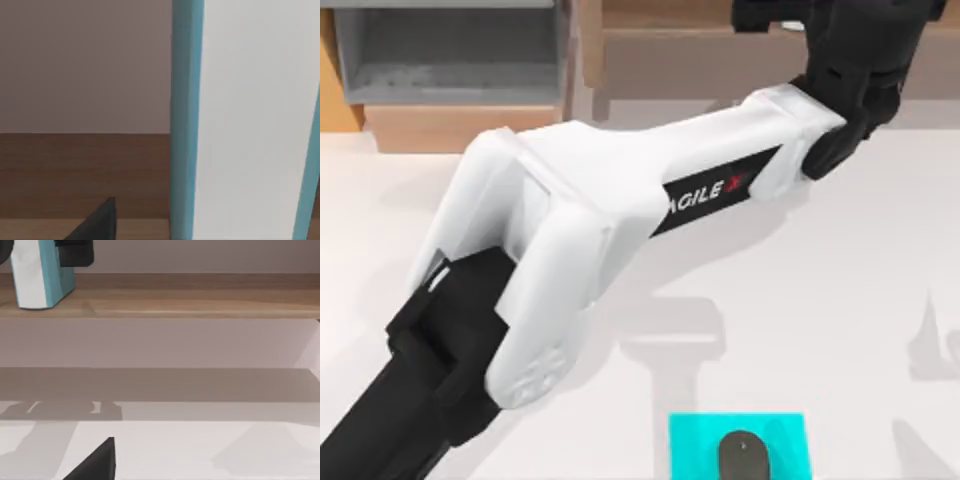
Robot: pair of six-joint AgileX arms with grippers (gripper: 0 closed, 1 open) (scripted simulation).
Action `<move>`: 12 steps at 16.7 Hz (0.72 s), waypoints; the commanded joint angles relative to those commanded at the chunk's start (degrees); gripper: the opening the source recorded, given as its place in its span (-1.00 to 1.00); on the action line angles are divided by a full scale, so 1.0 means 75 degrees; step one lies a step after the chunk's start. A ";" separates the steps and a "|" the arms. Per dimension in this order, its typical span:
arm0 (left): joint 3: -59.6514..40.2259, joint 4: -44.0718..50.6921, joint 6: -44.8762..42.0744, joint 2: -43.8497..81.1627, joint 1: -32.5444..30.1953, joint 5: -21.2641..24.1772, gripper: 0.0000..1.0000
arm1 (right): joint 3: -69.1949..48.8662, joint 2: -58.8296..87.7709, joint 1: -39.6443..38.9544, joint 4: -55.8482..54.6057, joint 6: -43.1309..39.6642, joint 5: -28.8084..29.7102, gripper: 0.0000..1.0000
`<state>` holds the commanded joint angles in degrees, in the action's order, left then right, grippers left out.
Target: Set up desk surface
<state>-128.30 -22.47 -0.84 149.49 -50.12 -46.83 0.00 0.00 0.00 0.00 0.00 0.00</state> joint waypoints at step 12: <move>-0.1122 0.0522 0.0038 0.0559 0.0146 0.0071 1.00 | 0.0000 0.0000 0.0000 0.0000 0.0000 0.0000 1.00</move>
<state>-136.71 -18.55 -0.55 153.68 -49.03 -46.30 0.00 0.00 0.00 0.00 0.00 0.00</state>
